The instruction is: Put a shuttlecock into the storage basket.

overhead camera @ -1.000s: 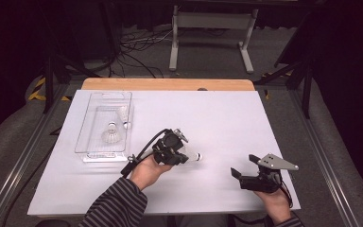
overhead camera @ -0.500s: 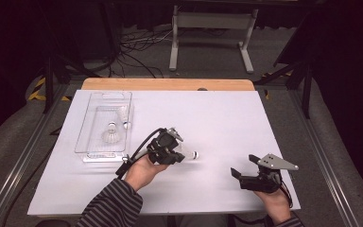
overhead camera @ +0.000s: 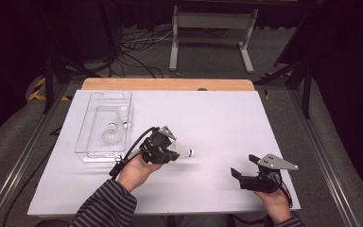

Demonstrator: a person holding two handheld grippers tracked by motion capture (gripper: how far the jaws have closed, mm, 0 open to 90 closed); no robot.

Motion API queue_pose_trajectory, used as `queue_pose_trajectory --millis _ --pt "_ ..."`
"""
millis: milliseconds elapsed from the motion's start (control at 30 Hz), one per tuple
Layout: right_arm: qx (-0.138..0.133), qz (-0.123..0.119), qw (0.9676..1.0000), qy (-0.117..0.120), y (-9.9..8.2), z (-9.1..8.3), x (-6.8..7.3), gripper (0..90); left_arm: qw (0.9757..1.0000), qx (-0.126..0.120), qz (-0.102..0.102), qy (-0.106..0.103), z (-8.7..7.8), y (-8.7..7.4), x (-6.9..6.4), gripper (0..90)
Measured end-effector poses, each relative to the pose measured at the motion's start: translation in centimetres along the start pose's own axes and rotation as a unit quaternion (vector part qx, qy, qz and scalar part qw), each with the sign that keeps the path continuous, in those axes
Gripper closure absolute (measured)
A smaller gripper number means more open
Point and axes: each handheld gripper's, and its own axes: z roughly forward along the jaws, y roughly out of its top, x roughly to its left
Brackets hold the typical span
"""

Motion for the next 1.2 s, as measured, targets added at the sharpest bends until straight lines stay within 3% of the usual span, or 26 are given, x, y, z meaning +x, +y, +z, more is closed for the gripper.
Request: queue_pose_trajectory --millis 1200 --pt "0.002 0.0 1.0 0.0 0.0 0.1 0.0 11.0 0.9984 -0.039 -0.023 0.033 -4.6 -2.1 1.7 90.0"
